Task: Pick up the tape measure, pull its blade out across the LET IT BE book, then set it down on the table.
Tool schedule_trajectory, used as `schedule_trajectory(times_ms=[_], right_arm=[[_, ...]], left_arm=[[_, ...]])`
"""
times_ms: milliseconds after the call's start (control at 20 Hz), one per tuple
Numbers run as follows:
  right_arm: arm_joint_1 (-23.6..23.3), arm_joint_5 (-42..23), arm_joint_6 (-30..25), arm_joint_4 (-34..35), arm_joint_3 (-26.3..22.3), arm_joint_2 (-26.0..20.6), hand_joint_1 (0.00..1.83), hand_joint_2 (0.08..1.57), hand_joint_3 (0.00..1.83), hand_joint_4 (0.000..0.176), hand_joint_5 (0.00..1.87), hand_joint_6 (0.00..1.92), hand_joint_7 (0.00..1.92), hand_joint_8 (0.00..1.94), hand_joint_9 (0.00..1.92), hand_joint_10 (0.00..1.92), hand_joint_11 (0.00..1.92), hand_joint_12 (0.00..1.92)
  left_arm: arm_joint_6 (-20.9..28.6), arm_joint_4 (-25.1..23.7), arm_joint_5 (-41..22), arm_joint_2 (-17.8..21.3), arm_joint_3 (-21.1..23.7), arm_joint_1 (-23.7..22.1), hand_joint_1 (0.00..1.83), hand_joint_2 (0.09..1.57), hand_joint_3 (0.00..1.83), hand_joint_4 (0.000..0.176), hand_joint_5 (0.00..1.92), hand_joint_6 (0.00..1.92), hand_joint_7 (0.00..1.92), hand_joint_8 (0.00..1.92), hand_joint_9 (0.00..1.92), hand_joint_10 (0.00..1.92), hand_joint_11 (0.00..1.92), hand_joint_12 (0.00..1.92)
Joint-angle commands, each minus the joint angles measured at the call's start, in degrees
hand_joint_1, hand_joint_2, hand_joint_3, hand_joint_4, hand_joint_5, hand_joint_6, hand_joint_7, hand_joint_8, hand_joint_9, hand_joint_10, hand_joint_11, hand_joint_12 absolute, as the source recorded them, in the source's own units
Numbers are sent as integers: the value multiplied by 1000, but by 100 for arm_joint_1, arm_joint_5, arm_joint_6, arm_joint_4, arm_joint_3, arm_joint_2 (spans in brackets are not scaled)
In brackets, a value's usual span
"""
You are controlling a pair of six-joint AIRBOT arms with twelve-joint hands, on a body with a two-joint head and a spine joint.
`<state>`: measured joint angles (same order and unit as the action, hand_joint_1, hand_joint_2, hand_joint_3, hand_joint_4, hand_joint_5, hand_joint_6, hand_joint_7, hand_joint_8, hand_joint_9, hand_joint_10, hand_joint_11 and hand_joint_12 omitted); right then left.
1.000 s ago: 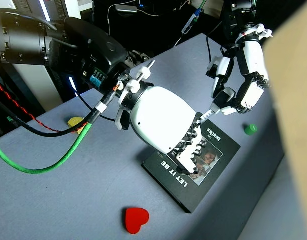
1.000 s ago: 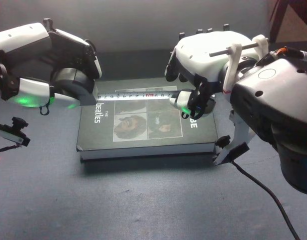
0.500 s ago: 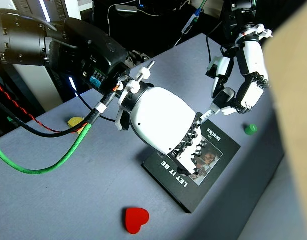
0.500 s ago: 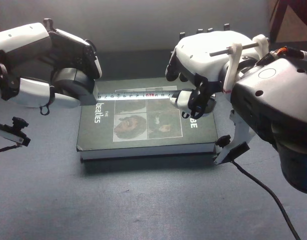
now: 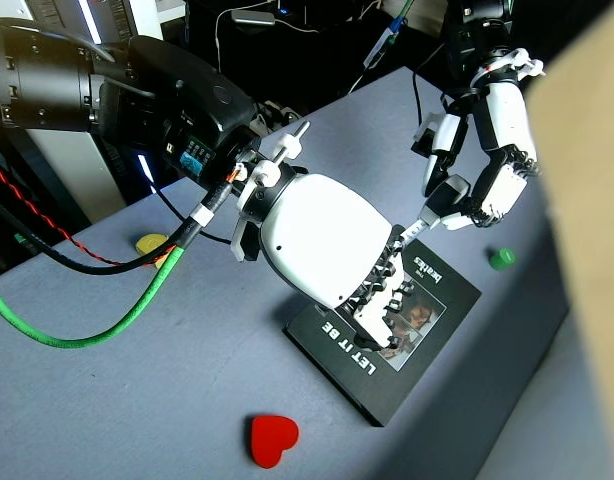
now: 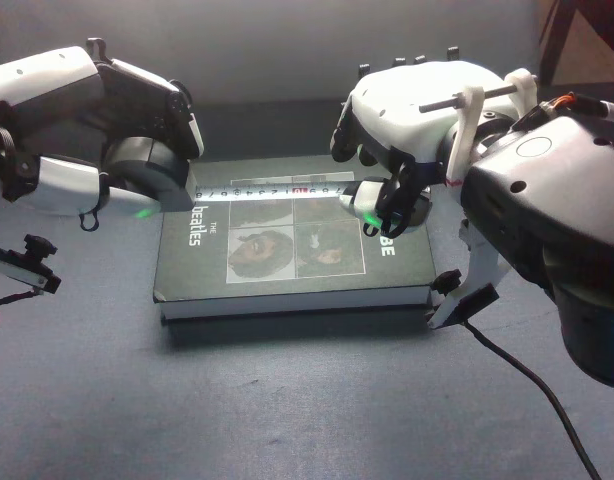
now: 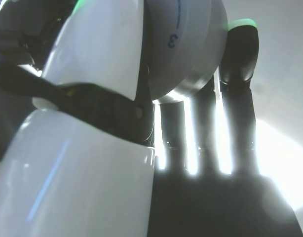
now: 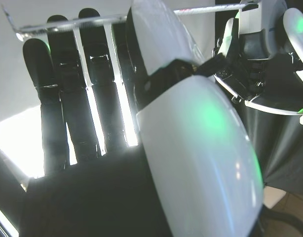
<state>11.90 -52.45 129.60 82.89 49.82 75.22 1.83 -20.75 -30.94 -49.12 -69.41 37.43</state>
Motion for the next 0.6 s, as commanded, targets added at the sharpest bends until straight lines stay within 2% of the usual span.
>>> schedule_trajectory(times_ms=[0, 300, 350, 400, 500, 550], right_arm=[[-39, -199, -39, -460, 4, -20, 1038, 1160, 0, 0, 841, 5, 942, 9, 909, 16, 464, 1084], [-42, -192, -65, -457, 5, -21, 1047, 1165, 2, 0, 835, 2, 939, 6, 909, 14, 452, 1082], [-43, -192, -67, -457, 5, -23, 1177, 1160, 2, 0, 790, 975, 1008, 775, 1018, 30, 557, 1125], [-47, -194, -74, -457, 5, -27, 1204, 1151, 0, 0, 811, 1130, 1023, 940, 1129, 76, 671, 1192], [-54, -195, -76, -457, 5, -30, 1224, 1123, 0, 0, 881, 1067, 1075, 925, 1225, 145, 762, 1248], [-57, -196, -78, -456, 5, -34, 1229, 1116, 2, 0, 895, 1031, 1082, 933, 1206, 226, 770, 1246]], left_arm=[[79, 198, -675, -15, -33, -35, 1490, 1104, 0, 0, 845, 1076, 967, 783, 1026, 969, 834, 1512], [95, 198, -680, -20, -30, -37, 1490, 1105, 0, 0, 852, 1062, 958, 804, 1000, 1002, 854, 1496], [98, 198, -684, -20, -28, -37, 1490, 1106, 0, 0, 838, 1061, 951, 820, 1021, 980, 848, 1505], [99, 198, -685, -20, -31, -37, 1491, 1106, 0, 0, 836, 1063, 955, 816, 1023, 979, 844, 1508], [102, 198, -685, -23, -38, -37, 1491, 1105, 0, 0, 836, 1066, 964, 804, 1021, 979, 840, 1511], [107, 198, -685, -23, -38, -37, 1491, 1102, 0, 0, 835, 1053, 983, 778, 1032, 964, 850, 1502]])
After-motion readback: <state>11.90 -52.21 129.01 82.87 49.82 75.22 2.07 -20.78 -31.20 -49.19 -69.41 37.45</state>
